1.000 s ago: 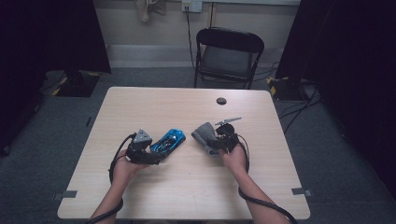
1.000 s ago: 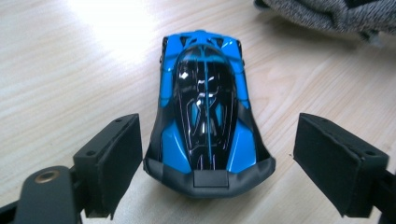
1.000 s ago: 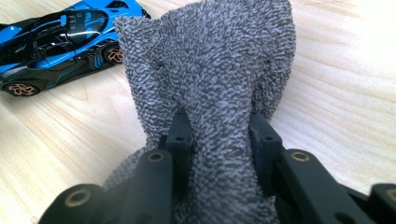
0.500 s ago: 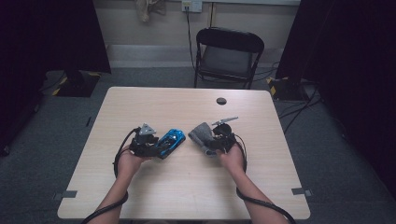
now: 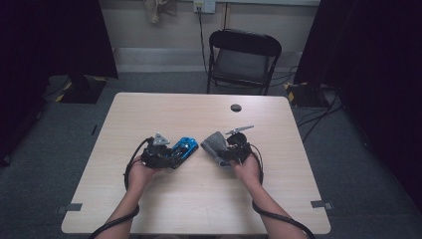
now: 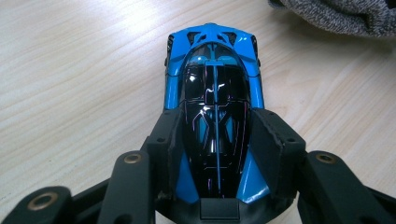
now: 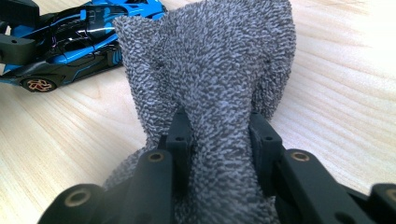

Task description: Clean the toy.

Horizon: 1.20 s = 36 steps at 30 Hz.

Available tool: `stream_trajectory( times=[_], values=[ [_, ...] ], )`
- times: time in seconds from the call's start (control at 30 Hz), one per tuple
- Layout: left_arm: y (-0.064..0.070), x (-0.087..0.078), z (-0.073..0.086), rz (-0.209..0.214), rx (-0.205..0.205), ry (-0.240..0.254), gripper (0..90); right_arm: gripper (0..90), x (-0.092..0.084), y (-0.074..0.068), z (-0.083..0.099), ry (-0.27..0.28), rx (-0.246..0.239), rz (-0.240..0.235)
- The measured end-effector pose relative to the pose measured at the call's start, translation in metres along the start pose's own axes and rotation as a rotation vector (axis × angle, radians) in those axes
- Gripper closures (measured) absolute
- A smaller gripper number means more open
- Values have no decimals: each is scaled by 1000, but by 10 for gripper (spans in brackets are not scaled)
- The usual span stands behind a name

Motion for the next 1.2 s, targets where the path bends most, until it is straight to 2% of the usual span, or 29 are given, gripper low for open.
stream_trajectory(
  times=[0.23, 0.33, 0.43, 0.93, 1.0, 1.03, 1.13, 1.17, 1.2],
  values=[
    [1, -2, 1, -1, 6, -1, 545, 673, 1, -1, -1, 0, -2, 2],
    [0, -3, 3, 7, 4, -11, 590, 674, 2, -4, 0, -6, -2, 5],
    [-1, -5, 4, 9, 15, 1, 642, 673, 5, -7, 0, -8, -8, 8],
    [0, -10, 7, 12, 10, -7, 648, 673, 11, -16, 0, -19, -18, -3],
    [0, -10, 8, 10, 7, -8, 624, 673, 11, -16, 0, -21, -19, -2],
    [1, -10, 6, 11, -9, 4, 587, 672, 11, -16, 0, -20, -17, -2],
    [3, -9, 3, 25, -24, 18, 392, 672, 11, -16, 0, -21, -19, -4],
    [5, -6, 1, 16, 16, 2, 377, 672, 11, -15, -2, -20, -26, 0],
    [5, -5, 0, 11, 36, -2, 372, 672, 11, -14, -2, -17, -26, -2]
  ],
)
Point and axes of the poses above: each handheld gripper's, and its own axes: x roughly forward along the jaws, z roughly out of its underside, y roughly to its right, the point moved 10 cm from there along x, roughly forward along the jaws, and after that the axes turned 8 degrees about y, right-handed, at the moved point
